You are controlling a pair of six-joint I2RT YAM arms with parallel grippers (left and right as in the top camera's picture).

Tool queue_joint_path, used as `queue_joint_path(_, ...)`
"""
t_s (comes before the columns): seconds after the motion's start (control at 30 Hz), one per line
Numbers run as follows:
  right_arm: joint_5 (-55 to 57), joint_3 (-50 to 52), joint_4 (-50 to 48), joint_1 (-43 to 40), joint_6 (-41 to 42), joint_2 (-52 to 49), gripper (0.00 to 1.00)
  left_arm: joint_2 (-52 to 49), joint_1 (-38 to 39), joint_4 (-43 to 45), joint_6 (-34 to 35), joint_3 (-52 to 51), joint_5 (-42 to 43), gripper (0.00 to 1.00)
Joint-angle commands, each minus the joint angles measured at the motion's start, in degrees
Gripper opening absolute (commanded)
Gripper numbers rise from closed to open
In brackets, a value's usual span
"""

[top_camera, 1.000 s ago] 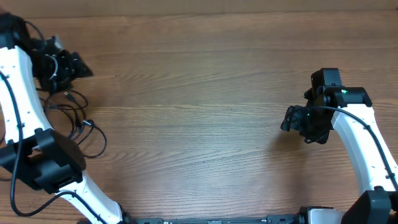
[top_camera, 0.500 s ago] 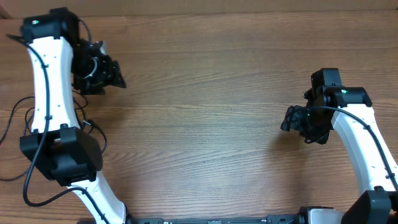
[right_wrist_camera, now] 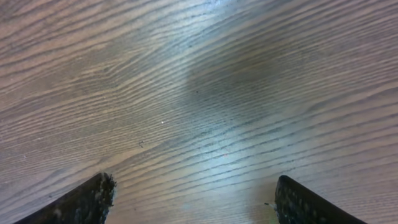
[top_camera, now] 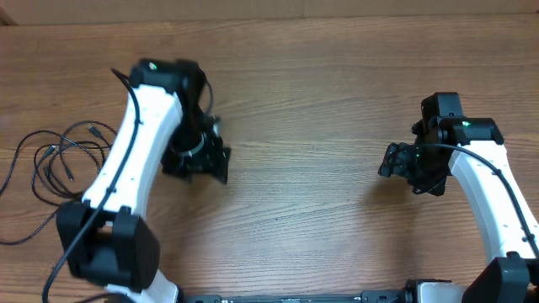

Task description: Untangle cables

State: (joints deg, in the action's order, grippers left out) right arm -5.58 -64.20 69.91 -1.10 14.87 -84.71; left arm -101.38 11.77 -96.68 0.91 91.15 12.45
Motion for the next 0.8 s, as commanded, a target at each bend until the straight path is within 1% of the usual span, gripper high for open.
queue_joint_path(0.0,0.0,0.2,1.2,-0.2,-0.1,0.0,0.81,5.1,2.5,-0.2,-0.4,-7.2,-0.1,0.80)
queue_joint_path(0.07,0.0,0.2,2.4,-0.2,-0.1,0.0,0.80,7.1,3.4,-0.2,0.2,-10.2,0.2,0.77)
queue_joint_path(0.1,0.0,0.2,2.8,-0.2,-0.1,0.0,0.77,8.3,3.7,-0.2,0.6,-11.8,0.1,0.73)
queue_joint_path(0.2,0.0,0.2,3.6,-0.2,-0.1,0.2,0.72,11.6,4.0,-0.2,2.6,-14.1,0.0,0.73)
queue_joint_path(0.23,0.0,0.2,3.7,-0.2,-0.1,0.5,0.72,12.7,4.0,-0.1,2.9,-14.2,-0.4,0.76)
queue_joint_path(0.27,0.0,0.2,3.9,-0.1,-0.1,0.9,0.72,13.8,4.0,0.2,3.7,-14.2,-1.2,0.82)
queue_joint_path(0.37,0.0,0.2,3.7,0.2,-0.1,3.9,0.72,18.1,4.0,0.7,6.9,-14.2,-4.8,0.89)
queue_joint_path(0.4,0.0,0.2,3.3,0.4,-0.1,5.2,0.72,19.7,4.0,1.2,7.5,-14.2,-5.8,0.95)
queue_joint_path(0.47,0.5,0.2,1.8,1.1,-0.1,9.0,0.72,23.3,4.0,2.3,8.8,-14.5,-8.3,1.00)
queue_joint_path(0.5,0.7,0.2,1.0,1.5,-0.1,11.1,0.73,25.1,4.0,2.9,9.1,-14.8,-9.0,1.00)
queue_joint_path(0.53,1.1,0.2,0.2,1.9,-0.1,13.5,0.74,26.8,4.0,3.7,9.4,-15.2,-9.6,1.00)
queue_joint_path(0.57,1.7,0.2,-1.5,2.7,0.0,18.1,0.83,31.2,4.0,5.7,10.5,-16.6,-11.8,1.00)
queue_joint_path(0.6,1.9,0.2,-2.3,3.1,-0.1,20.4,0.90,33.5,4.0,6.9,11.2,-17.5,-13.0,1.00)
queue_joint_path(0.63,2.2,0.3,-3.3,3.4,0.0,23.4,0.99,36.2,4.0,8.3,12.1,-18.6,-14.2,1.00)
queue_joint_path(0.77,3.9,0.7,-5.0,3.7,0.0,32.0,1.00,47.5,4.0,14.5,12.9,-23.3,-16.3,1.00)
